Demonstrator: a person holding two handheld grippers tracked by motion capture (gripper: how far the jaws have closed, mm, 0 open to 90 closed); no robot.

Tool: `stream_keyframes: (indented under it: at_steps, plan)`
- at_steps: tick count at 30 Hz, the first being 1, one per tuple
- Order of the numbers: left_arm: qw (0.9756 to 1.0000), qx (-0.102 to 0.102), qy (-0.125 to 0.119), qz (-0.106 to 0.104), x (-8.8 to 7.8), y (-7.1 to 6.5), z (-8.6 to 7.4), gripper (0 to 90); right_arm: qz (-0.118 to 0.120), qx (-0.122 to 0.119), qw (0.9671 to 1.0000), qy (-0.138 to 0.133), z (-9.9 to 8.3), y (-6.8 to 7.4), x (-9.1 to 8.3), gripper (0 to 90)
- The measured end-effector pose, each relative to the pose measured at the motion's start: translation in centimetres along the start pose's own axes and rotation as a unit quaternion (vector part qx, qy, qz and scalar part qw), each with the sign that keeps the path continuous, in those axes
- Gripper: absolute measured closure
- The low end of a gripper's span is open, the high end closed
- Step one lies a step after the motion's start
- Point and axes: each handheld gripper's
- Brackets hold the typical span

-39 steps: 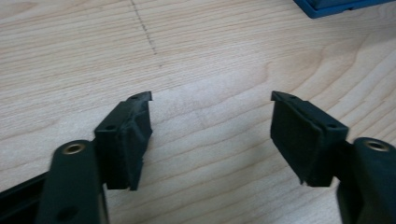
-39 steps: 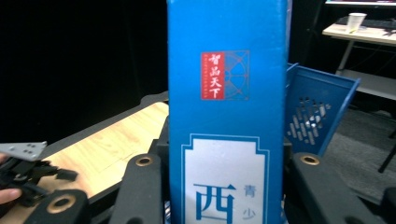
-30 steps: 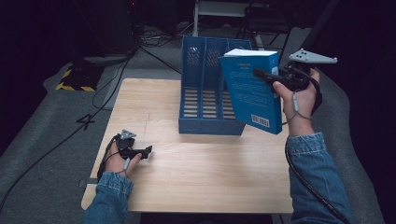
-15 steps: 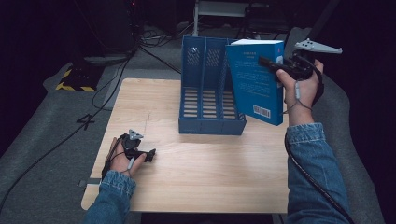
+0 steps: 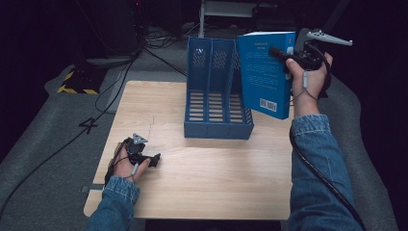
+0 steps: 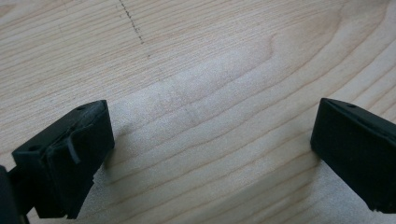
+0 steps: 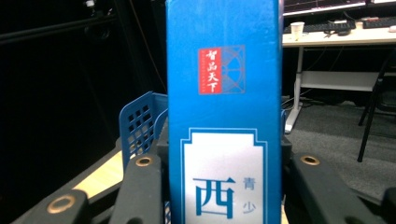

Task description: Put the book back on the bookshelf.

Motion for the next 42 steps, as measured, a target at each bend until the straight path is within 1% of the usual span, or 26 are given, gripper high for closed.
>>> stream_keyframes:
  at_steps: [3, 5, 7, 8, 11, 14, 16, 18, 21, 24, 27, 30, 31, 34, 36, 39, 40, 42]
  plan:
    - [1.0000, -0.001, 0.000, -0.001, 0.0, 0.0, 0.0, 0.0, -0.008, 0.016, 0.9998, -0.005, -0.3, -0.4, 1.0, 61.5]
    - [1.0000, -0.001, 0.000, -0.001, 0.0, 0.0, 0.0, 0.0, -0.007, 0.025, 0.9996, -0.012, -0.4, -0.5, 1.3, 61.5]
    - [1.0000, -0.001, 0.000, -0.001, 0.0, 0.0, 0.0, 0.0, -0.005, 0.029, 0.9995, -0.016, -0.3, -0.3, 1.6, 61.5]
    - [1.0000, -0.001, 0.000, -0.001, 0.0, 0.0, 0.0, 0.0, -0.003, 0.028, 0.9995, -0.015, -0.2, 0.0, 1.7, 61.5]
    - [1.0000, 0.000, 0.000, -0.001, 0.0, 0.0, 0.0, 0.0, -0.005, 0.017, 0.9998, -0.010, 0.0, 0.8, 1.7, 61.5]
    - [1.0000, 0.000, 0.000, 0.000, 0.0, 0.0, 0.0, 0.0, 0.006, 0.011, 0.9998, -0.012, 0.2, 1.3, 1.3, 61.5]
    - [1.0000, 0.000, 0.000, 0.000, 0.0, 0.0, 0.0, 0.0, 0.021, 0.017, 0.9994, -0.020, 0.5, 1.5, 1.0, 61.5]
    - [1.0000, -0.001, 0.000, 0.000, 0.0, 0.0, 0.0, 0.0, 0.031, 0.027, 0.9989, -0.024, 0.6, 1.5, 1.0, 61.5]
    - [1.0000, -0.001, 0.000, 0.000, 0.0, 0.0, 0.0, 0.0, 0.032, 0.043, 0.9981, -0.028, 0.5, 1.2, 1.5, 61.5]
    - [1.0000, -0.001, 0.000, 0.000, 0.0, 0.0, 0.0, 0.0, 0.022, 0.044, 0.9984, -0.028, 0.1, 0.6, 2.1, 61.5]
    - [1.0000, -0.001, 0.000, 0.000, 0.0, 0.0, 0.0, 0.0, 0.003, 0.048, 0.9985, -0.026, -0.5, -0.6, 2.3, 61.4]
    - [1.0000, -0.001, 0.000, 0.000, 0.0, 0.0, 0.0, 0.0, -0.021, 0.052, 0.9982, -0.023, -1.2, -2.1, 2.4, 61.4]
    - [1.0000, -0.001, 0.000, 0.000, 0.0, 0.0, 0.0, 0.0, -0.021, 0.052, 0.9982, -0.023, -1.2, -2.1, 2.4, 61.4]
    - [1.0000, -0.002, 0.000, -0.001, 0.0, 0.0, 0.0, 0.0, -0.039, 0.056, 0.9975, -0.021, -1.6, -3.0, 2.5, 61.3]
    - [1.0000, -0.001, 0.000, -0.001, 0.1, -0.1, 0.0, 0.0, -0.036, 0.061, 0.9972, -0.023, -1.8, -3.1, 2.7, 61.4]
    - [1.0000, 0.002, 0.002, -0.002, 0.1, -0.1, 0.1, 0.0, -0.038, 0.052, 0.9977, -0.020, -2.0, -2.3, 3.3, 61.4]
    - [1.0000, -0.001, 0.001, -0.002, 0.1, -0.1, 0.1, 0.0, -0.040, 0.049, 0.9979, -0.018, -2.0, -2.0, 3.6, 61.3]
    - [1.0000, 0.002, 0.001, -0.001, 0.1, -0.1, 0.1, 0.0, -0.042, 0.044, 0.9980, -0.016, -2.2, -1.5, 4.3, 61.3]
Point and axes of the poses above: each handheld gripper's, and its own axes: x roughly forward along the jaws, z roughly out of its top, y roughly to its left, and after that the axes turned 9 degrees about -y, right-handed
